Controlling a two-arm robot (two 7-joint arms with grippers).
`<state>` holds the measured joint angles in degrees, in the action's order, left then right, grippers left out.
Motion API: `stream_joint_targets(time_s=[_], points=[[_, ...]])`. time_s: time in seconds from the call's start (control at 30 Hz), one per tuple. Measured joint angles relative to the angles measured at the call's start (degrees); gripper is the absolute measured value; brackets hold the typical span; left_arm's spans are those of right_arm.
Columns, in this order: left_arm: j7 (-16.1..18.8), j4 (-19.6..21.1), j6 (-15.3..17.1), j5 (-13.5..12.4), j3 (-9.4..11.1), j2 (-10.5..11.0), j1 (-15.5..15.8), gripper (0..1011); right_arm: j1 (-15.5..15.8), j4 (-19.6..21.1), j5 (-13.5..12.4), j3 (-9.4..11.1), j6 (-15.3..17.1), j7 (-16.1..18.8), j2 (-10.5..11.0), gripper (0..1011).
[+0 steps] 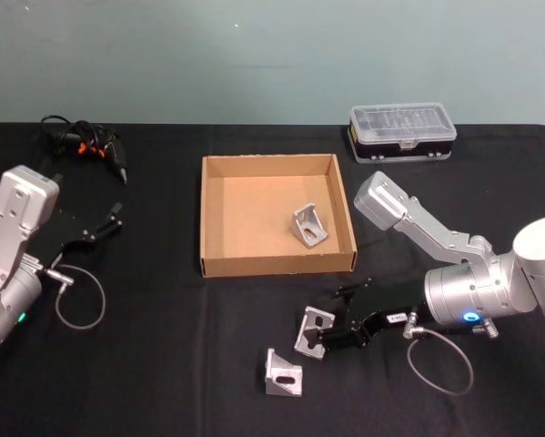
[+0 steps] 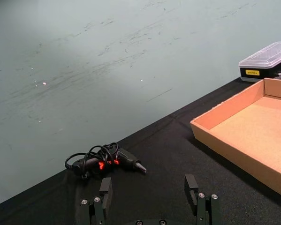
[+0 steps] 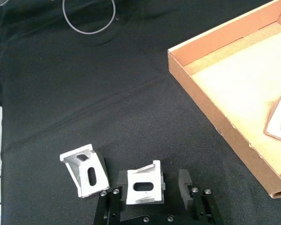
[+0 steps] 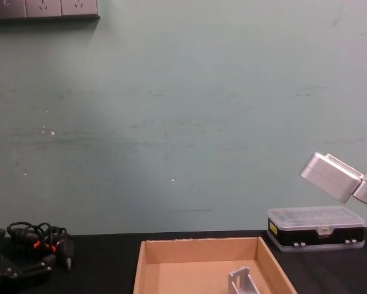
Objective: Use one hand to pick up the angle iron from the table and place it into the box.
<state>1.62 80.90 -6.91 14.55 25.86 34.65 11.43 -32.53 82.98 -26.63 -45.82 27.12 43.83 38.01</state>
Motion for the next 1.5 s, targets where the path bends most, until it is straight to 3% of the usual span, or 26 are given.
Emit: stream_joint_targets(time_s=[0.37,0.43,0.53,0.7,1.07,1.23,1.5], points=[[0.0,0.0,0.0,0.0,0.0,0.0,0.0,1011,0.0,-0.2,0.1,-0.2,-0.1,-0.1,0.0,390],[0.0,0.0,0.0,0.0,0.0,0.0,0.0,1011,0.0,-0.2,0.1,-0.3,-0.1,-0.2,0.0,278],[0.0,0.0,0.0,0.0,0.0,0.0,0.0,1011,0.2,-0.1,0.2,-0.3,-0.1,-0.6,-0.1,188],[0.0,0.0,0.0,0.0,0.0,0.0,0.0,1011,0.4,0.4,0.4,-0.1,-0.1,-1.1,0.0,80],[0.0,0.0,0.0,0.0,0.0,0.0,0.0,1011,1.2,4.5,0.3,2.5,-0.8,-4.0,0.7,80],[0.0,0.0,0.0,0.0,0.0,0.0,0.0,1011,0.6,5.4,0.5,3.9,-1.6,-5.7,-0.1,80],[0.0,0.0,0.0,0.0,0.0,0.0,0.0,1011,-3.7,-1.3,2.7,4.3,-5.4,-6.6,-5.8,80]])
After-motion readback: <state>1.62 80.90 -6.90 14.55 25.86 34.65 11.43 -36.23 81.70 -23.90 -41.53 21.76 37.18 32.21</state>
